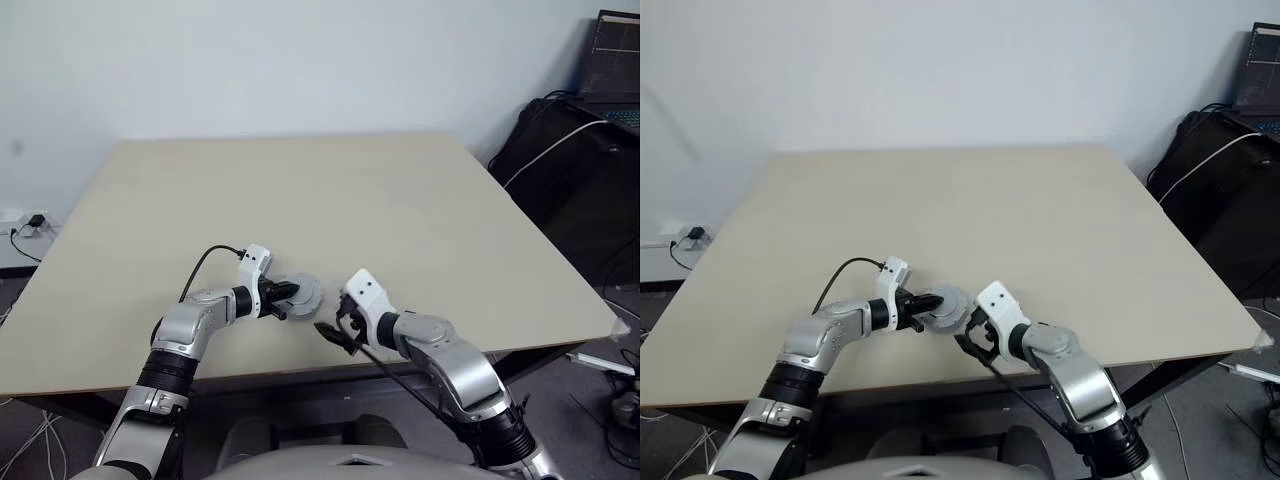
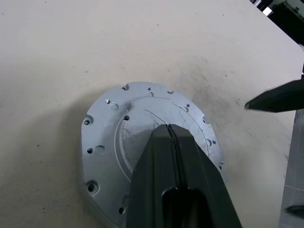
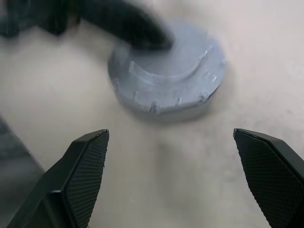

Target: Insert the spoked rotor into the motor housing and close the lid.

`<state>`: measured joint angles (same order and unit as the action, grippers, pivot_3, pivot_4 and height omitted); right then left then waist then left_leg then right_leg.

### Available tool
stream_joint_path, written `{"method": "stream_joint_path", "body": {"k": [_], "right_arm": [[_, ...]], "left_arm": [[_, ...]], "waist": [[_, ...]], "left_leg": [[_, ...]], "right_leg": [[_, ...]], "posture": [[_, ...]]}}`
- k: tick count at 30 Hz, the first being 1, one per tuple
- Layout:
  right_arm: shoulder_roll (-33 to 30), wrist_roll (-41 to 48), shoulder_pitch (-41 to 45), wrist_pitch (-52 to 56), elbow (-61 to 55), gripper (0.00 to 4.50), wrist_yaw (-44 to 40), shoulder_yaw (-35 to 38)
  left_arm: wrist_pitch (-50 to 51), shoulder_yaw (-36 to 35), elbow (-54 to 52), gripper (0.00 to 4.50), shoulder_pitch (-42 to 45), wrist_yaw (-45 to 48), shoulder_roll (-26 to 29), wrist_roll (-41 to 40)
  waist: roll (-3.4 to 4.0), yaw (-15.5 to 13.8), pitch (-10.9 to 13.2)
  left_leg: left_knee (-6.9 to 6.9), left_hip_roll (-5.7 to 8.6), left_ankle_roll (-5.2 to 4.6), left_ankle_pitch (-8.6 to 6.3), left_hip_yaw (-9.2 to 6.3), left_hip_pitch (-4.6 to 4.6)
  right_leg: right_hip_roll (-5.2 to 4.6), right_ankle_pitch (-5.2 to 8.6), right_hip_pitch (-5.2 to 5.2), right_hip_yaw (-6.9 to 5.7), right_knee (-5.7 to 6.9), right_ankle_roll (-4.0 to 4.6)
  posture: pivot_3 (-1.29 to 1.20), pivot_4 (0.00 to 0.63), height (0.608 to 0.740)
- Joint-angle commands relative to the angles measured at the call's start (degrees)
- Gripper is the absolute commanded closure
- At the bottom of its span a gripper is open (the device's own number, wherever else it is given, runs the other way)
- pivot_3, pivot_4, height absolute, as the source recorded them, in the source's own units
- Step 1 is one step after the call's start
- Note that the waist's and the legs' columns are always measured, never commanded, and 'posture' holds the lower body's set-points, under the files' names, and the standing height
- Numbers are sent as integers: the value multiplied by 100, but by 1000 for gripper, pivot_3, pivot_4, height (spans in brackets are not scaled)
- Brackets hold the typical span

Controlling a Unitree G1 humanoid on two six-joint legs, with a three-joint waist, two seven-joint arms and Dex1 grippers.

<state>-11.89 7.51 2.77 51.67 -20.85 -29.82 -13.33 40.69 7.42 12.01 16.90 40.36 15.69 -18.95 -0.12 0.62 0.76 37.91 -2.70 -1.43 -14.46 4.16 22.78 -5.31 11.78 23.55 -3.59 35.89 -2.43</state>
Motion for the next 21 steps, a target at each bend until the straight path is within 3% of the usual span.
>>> {"method": "stream_joint_path", "body": {"k": [1,8,21], "right_arm": [[888,733,146,416,208,30,576,1211],[1776,1318,538,915,986,30,1336,2196],[2127,2748,1006,1409,1673,30,1547,2478]], "left_arm": [[110,159,161,4500,-126,-39,14,139],[94,7,95,4500,-249,-104,89,110],[145,-241,-162,4500,-540,-199,128,90]], "waist": [[1,0,1],[19,9,13],[40,88,22]], "left_leg": [[-1,-1,0,0,-1,1],[-9,-3,-1,-1,3,7],[-24,3,-1,-1,1,4]], "right_leg": [[0,0,1,-1,1,0],[-8,0,8,1,-5,0],[-2,4,14,4,-6,6]], "posture": [[0,0,740],[0,0,740],[0,0,740]]}}
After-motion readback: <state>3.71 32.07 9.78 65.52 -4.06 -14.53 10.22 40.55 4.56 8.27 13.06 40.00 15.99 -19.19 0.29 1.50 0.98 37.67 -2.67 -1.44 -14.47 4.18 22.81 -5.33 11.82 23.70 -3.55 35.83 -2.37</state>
